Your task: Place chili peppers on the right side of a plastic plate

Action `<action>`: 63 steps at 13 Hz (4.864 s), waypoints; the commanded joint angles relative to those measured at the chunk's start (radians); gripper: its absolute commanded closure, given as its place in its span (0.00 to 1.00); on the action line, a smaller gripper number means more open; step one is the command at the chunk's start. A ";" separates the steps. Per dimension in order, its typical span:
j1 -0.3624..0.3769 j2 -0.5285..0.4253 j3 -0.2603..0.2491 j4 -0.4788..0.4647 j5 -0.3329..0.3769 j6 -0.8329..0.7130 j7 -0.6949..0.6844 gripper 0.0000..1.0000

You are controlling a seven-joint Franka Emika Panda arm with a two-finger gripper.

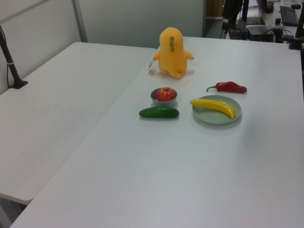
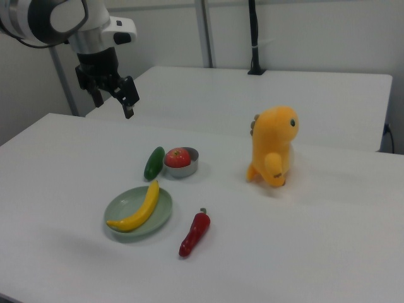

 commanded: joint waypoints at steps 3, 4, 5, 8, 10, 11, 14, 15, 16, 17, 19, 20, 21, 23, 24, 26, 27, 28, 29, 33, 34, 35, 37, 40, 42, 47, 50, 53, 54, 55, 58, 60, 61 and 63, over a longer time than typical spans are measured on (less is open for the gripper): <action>0.006 -0.016 0.001 -0.011 -0.016 0.010 0.000 0.00; 0.006 -0.016 0.001 -0.011 -0.016 0.010 0.000 0.00; 0.006 -0.016 0.001 -0.011 -0.016 0.010 0.000 0.00; 0.004 -0.015 0.001 -0.011 -0.016 0.008 -0.003 0.00; 0.004 -0.013 0.001 -0.011 -0.040 0.007 -0.042 0.00; 0.004 -0.013 0.001 -0.011 -0.045 0.007 -0.062 0.00; 0.003 -0.013 0.001 -0.011 -0.063 -0.012 -0.133 0.00; 0.003 -0.013 0.001 -0.011 -0.079 -0.027 -0.156 0.00; 0.000 -0.013 0.001 -0.009 -0.086 -0.036 -0.185 0.00; -0.009 -0.013 0.002 -0.009 -0.093 -0.038 -0.205 0.00; -0.026 -0.015 0.007 -0.011 -0.093 -0.039 -0.259 0.00; -0.026 -0.015 0.007 -0.009 -0.093 -0.044 -0.268 0.00; -0.026 -0.016 0.007 -0.009 -0.091 -0.056 -0.270 0.00; -0.026 -0.018 0.007 -0.009 -0.091 -0.082 -0.273 0.00; -0.026 -0.018 0.007 -0.011 -0.091 -0.087 -0.274 0.00; -0.028 -0.016 0.007 -0.014 -0.090 -0.087 -0.276 0.00; -0.028 -0.016 0.007 -0.017 -0.090 -0.087 -0.276 0.00; -0.039 -0.015 0.007 -0.017 -0.090 -0.085 -0.276 0.00; -0.042 -0.012 0.007 -0.020 -0.090 -0.082 -0.276 0.00; -0.068 0.018 -0.010 -0.070 -0.094 -0.011 -0.322 0.00; -0.069 0.018 -0.027 -0.099 -0.093 0.035 -0.351 0.00; -0.068 0.018 -0.041 -0.119 -0.093 0.060 -0.365 0.00; -0.069 0.034 -0.055 -0.138 -0.090 0.089 -0.369 0.00; -0.068 0.067 -0.071 -0.159 -0.088 0.157 -0.371 0.00; -0.068 0.085 -0.073 -0.196 -0.090 0.200 -0.373 0.00; -0.068 0.140 -0.073 -0.233 -0.093 0.246 -0.404 0.00; -0.080 0.185 -0.073 -0.251 -0.094 0.289 -0.431 0.00; -0.089 0.194 -0.075 -0.313 -0.094 0.374 -0.429 0.00; -0.095 0.209 -0.075 -0.327 -0.094 0.407 -0.429 0.00; -0.103 0.221 -0.078 -0.328 -0.094 0.418 -0.429 0.00; -0.108 0.258 -0.099 -0.334 -0.103 0.459 -0.432 0.00; -0.111 0.269 -0.105 -0.359 -0.125 0.500 -0.434 0.00; -0.114 0.269 -0.111 -0.374 -0.129 0.520 -0.432 0.00; -0.117 0.271 -0.117 -0.394 -0.137 0.557 -0.434 0.00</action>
